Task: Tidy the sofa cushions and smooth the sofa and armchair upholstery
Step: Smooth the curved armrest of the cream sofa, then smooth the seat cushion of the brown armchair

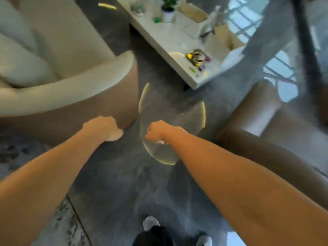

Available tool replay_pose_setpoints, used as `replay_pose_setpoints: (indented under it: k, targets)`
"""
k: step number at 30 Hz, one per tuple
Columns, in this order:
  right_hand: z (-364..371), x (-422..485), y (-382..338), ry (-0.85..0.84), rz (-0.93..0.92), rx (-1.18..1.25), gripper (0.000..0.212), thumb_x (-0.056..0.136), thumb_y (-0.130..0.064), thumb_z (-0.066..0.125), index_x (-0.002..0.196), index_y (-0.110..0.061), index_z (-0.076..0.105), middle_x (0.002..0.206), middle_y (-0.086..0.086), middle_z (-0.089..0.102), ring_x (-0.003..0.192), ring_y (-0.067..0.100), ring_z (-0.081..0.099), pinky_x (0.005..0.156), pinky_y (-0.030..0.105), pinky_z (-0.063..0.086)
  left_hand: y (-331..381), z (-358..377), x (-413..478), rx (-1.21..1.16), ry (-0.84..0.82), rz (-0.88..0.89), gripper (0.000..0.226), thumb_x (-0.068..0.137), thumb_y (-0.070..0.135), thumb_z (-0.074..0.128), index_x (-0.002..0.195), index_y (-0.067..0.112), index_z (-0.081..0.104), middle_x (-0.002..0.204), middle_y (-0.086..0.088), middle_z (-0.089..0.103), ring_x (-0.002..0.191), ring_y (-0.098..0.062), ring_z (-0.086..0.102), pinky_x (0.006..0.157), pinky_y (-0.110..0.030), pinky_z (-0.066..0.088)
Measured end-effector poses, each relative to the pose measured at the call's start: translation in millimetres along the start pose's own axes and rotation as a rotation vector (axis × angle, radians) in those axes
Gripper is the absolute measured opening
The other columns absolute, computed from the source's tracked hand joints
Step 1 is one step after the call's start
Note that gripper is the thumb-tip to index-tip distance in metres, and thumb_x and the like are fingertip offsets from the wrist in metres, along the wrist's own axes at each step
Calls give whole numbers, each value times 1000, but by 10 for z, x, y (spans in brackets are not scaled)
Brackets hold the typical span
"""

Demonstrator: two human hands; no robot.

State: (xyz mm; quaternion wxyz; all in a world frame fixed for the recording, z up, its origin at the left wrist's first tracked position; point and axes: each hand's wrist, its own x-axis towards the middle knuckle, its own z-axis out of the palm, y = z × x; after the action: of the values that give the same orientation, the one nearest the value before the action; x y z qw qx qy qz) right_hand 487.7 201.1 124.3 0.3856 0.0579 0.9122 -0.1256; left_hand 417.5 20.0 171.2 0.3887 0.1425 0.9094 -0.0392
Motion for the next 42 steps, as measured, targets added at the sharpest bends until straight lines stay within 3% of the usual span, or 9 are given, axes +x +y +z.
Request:
replay_pose_setpoints:
  k: [2,4,9,15,19,23,27,37,42]
  targets:
    - [86,-613,581,69,102,47,39,89,-37,40,102,-7,62,124,20,60,99,39,58,92,48,50,602,22,-304,135,33,109,40,93,46,46,106,12,64,103,-7,63,90,-30,61,80,-44,51]
    - [176,-1269,1097,105,199,78,47,92,-37,39,121,-6,59,129,19,58,109,40,57,95,49,50,1203,65,-611,200,67,200,39,91,46,47,100,13,65,98,-7,63,88,-31,61,80,-44,52]
    - [588,-2826,2263,298,475,286,37,90,-34,50,119,-17,64,123,11,61,109,36,59,79,40,50,2766,274,-1251,361,197,451,39,87,49,49,106,20,66,110,-8,64,99,-32,62,80,-39,51]
    - [1171,-4083,3053,632,627,490,31,93,-33,49,114,-15,63,122,13,58,114,36,52,86,39,45,4306,606,-1977,491,242,746,30,90,53,47,97,27,60,99,-1,63,85,-24,62,66,-34,49]
    - [1786,-4553,3379,696,683,270,48,93,-55,34,125,-27,56,129,8,53,121,35,40,96,49,35,4981,1161,-2341,490,143,914,62,85,66,49,133,28,50,137,-6,54,120,-31,55,96,-43,49]
    - [2210,-4914,3855,680,724,329,70,84,-75,15,139,-41,41,144,2,47,131,30,36,103,51,28,5235,1882,-2494,408,150,900,75,85,75,23,151,38,22,162,0,22,147,-32,21,115,-62,23]
    - [2596,-5301,4383,662,815,391,78,80,-81,11,142,-42,40,149,-2,43,136,24,34,108,52,27,5267,2115,-2491,367,257,906,80,79,78,9,151,44,17,163,1,19,150,-28,11,116,-67,11]
    - [3052,-5520,4557,815,732,344,69,89,-74,13,141,-40,44,145,-8,48,136,17,36,110,53,25,4942,1999,-2304,493,133,1127,87,78,83,28,150,51,-9,167,4,-2,152,-19,-7,122,-52,0]
    - [3186,-5616,4863,845,660,350,67,88,-74,15,137,-43,49,142,-10,52,132,17,42,107,51,28,4940,2197,-2464,471,173,1129,89,79,81,33,151,50,-7,167,2,-1,152,-21,-6,122,-54,1]
